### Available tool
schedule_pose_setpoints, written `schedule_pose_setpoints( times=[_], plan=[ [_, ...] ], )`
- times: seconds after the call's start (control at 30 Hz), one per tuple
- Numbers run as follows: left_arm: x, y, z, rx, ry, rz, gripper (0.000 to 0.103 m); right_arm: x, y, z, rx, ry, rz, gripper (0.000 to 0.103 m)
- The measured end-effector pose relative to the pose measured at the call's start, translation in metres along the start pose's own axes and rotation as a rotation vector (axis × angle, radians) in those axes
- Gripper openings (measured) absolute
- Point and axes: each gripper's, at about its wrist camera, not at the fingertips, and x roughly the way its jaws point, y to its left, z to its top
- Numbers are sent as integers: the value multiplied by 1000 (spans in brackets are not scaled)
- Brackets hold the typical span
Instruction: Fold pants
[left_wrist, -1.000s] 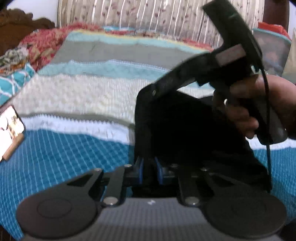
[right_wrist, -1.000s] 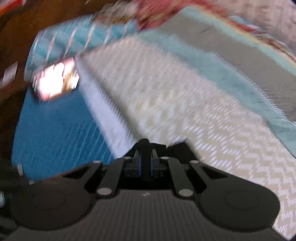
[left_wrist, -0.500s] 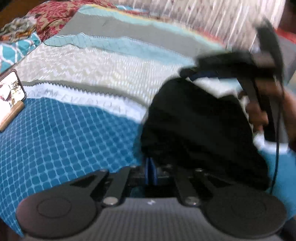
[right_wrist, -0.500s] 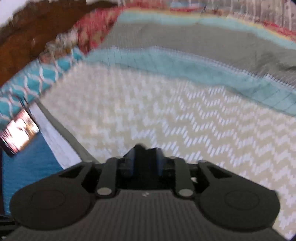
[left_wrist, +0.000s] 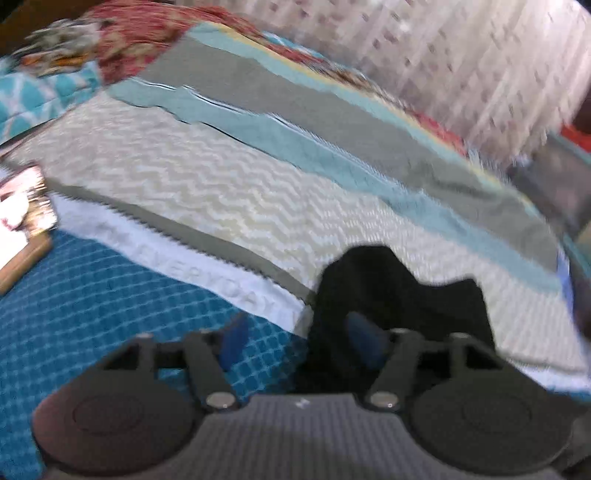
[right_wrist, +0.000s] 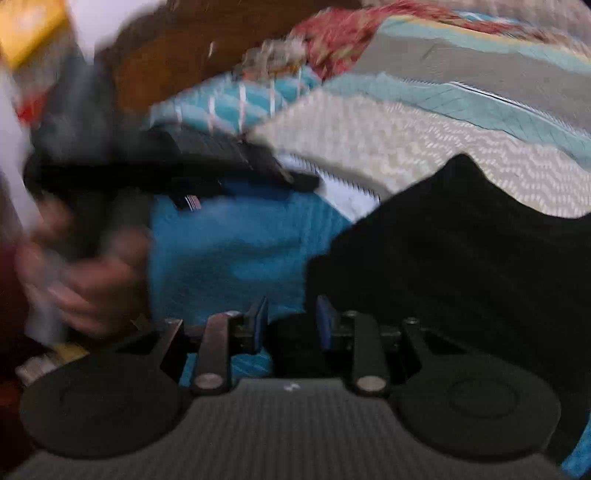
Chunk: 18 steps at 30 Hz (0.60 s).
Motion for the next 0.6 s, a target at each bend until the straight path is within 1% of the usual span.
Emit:
schedule_pose_setpoints(
  times=[0.03,0.1,0.13,0.2,0.23,0.27,0.3,0.37,0.4,0.43,0.5,0.53,0.57,0.6],
  plan=[
    [9,-7,-2,25,27,14,63,-12,-6,1,48,-43,2,32],
    [25,-13,-3,51,73,15,59,-36,-20,1,115,-124,-68,32],
    [30,-16,-7,46,106,6,44,-47,-30,0,143,-152,-113,32],
    [42,-11,-10,-8,189,-46,15,-65,-49,-4,216,-213,-207,33],
    [38,-10,-11,-35,184,-46,11,-72,-59,-8,258,-238,-244,33],
    [31,-11,-12,-50,181,-56,9,-74,-65,-12,292,-250,-267,33],
    [24,-10,-11,-84,187,-81,9,-70,-68,-21,324,-243,-286,31],
    [8,-2,-11,-217,214,-169,9,-63,-78,-27,348,-179,-350,27],
    [1,2,-14,-273,223,-203,9,-61,-80,-30,357,-180,-363,27],
    [1,6,-17,-305,228,-202,9,-64,-81,-32,376,-200,-355,28],
    [6,16,-27,-336,248,-162,10,-68,-85,-35,414,-237,-332,31],
    [15,22,-34,-351,273,-139,11,-68,-86,-35,421,-238,-327,32],
    [25,29,-43,-373,297,-125,15,-66,-87,-35,420,-231,-323,32],
    [32,33,-49,-385,294,-127,15,-62,-86,-35,408,-217,-321,33]
  ],
)
